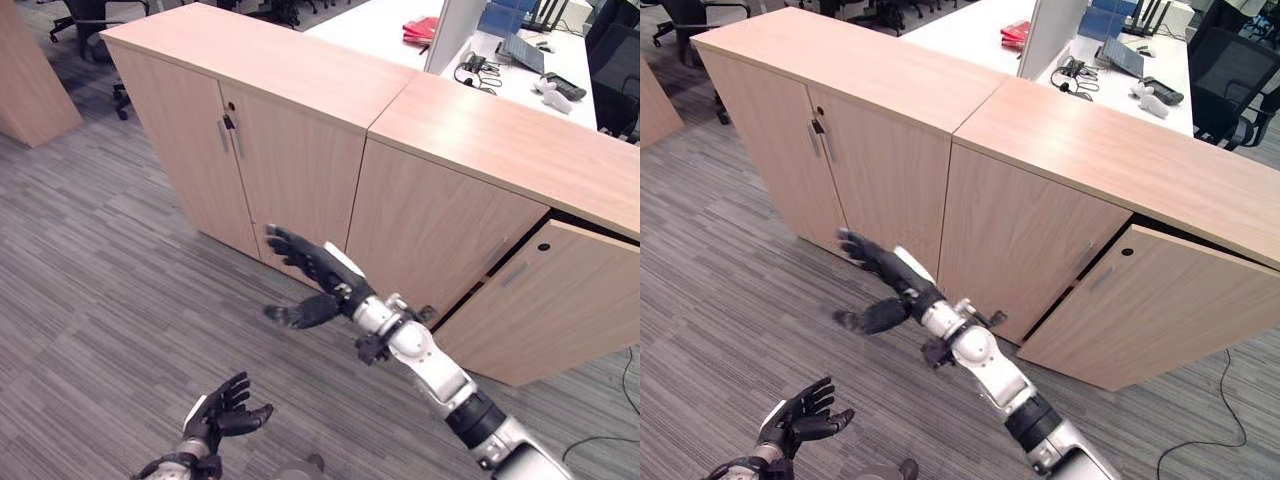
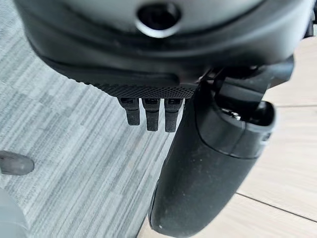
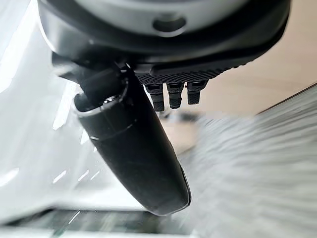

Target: Put the empty folder in the office cabinet

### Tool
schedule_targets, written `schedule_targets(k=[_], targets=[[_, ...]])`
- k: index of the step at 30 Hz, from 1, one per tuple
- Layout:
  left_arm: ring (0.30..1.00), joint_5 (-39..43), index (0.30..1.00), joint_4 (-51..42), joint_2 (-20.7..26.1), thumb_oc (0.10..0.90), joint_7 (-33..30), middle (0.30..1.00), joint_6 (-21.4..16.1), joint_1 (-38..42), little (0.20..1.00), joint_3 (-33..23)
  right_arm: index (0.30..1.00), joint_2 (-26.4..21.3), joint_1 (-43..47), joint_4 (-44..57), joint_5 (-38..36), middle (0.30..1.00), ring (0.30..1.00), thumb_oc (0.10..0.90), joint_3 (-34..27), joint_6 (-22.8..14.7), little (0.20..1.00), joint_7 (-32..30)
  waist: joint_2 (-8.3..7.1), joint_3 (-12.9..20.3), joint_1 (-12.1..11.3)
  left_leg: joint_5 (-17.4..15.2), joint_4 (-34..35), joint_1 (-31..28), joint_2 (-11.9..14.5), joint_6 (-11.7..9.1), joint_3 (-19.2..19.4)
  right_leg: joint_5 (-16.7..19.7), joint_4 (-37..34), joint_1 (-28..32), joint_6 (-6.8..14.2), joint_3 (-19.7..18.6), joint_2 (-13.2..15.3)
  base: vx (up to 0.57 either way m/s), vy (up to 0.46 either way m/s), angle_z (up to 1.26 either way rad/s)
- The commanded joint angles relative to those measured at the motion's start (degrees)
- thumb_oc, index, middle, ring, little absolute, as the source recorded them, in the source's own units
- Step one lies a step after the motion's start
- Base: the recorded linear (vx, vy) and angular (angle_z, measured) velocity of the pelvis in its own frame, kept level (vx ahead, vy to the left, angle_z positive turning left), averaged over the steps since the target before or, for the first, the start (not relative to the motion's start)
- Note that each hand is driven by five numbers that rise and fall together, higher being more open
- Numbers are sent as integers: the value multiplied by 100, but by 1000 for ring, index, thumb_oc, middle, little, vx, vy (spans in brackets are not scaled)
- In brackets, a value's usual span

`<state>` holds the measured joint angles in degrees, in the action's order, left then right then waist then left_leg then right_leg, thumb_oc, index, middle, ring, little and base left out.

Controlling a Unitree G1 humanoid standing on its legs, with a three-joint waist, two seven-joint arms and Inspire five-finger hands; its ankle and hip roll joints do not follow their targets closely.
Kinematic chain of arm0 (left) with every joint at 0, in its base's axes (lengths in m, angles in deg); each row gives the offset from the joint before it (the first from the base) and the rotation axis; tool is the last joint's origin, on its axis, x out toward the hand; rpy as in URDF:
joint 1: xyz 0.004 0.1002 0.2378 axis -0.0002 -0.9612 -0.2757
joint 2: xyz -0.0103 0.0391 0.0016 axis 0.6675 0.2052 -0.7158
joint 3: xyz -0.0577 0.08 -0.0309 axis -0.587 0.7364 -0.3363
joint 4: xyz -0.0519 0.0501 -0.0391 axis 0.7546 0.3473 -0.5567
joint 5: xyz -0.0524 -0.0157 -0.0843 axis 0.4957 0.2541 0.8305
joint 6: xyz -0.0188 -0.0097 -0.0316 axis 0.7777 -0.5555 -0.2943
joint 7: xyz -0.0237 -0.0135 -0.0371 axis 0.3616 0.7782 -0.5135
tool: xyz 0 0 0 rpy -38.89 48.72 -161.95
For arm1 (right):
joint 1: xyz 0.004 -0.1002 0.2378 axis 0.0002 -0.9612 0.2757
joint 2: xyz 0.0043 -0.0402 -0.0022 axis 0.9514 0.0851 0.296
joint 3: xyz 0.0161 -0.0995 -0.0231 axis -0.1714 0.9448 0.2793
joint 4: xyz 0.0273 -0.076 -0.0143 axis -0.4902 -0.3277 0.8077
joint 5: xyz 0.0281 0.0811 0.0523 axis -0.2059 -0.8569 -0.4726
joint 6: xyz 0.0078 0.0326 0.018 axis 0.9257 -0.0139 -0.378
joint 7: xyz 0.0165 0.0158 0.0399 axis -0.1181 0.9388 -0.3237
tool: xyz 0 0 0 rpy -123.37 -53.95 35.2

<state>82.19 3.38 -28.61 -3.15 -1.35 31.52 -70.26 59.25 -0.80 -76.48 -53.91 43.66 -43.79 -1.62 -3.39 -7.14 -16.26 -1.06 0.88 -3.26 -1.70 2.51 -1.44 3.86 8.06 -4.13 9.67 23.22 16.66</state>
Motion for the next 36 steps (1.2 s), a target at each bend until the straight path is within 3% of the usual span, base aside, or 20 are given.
schedule_targets(k=[1,11,16,26,36], targets=[[900,-161,900,-300,-180,800,191,900,-421,390,900,-16,900,-413,221,251,310,900,900,800,-526,-239,900,-231,131,215,174,118,374,239,438,-509,-28,-362,-380,713,264,-146,-254,41,-18,-19],[900,-140,900,-196,-460,800,251,900,-305,337,900,-163,900,-440,-1440,-1119,722,900,900,800,-1576,-30,900,-541,236,330,701,71,402,78,530,-634,7,-394,-901,1052,175,-208,-388,41,-42,-24],[900,-210,900,-175,-519,800,295,900,-275,326,900,-242,900,-460,-1788,-1688,1034,900,900,800,-1581,15,900,-424,293,307,862,79,399,36,624,-704,137,-369,-1069,1128,178,-226,-418,0,-47,-12],[900,-956,900,-11,-483,800,76,900,-328,317,900,-148,900,-473,-1981,-2488,1237,900,900,800,-1759,12,900,-674,379,302,1145,69,401,-96,739,-769,311,-356,-1212,1196,163,-348,-466,5,-11,-7],[900,-1222,900,231,-517,800,-5,900,-318,349,900,-56,900,-435,-1854,-2525,1103,900,900,800,-1746,13,900,-739,414,334,1234,38,412,-211,816,-791,584,-285,-1306,1113,182,-570,-478,13,6,-14]])
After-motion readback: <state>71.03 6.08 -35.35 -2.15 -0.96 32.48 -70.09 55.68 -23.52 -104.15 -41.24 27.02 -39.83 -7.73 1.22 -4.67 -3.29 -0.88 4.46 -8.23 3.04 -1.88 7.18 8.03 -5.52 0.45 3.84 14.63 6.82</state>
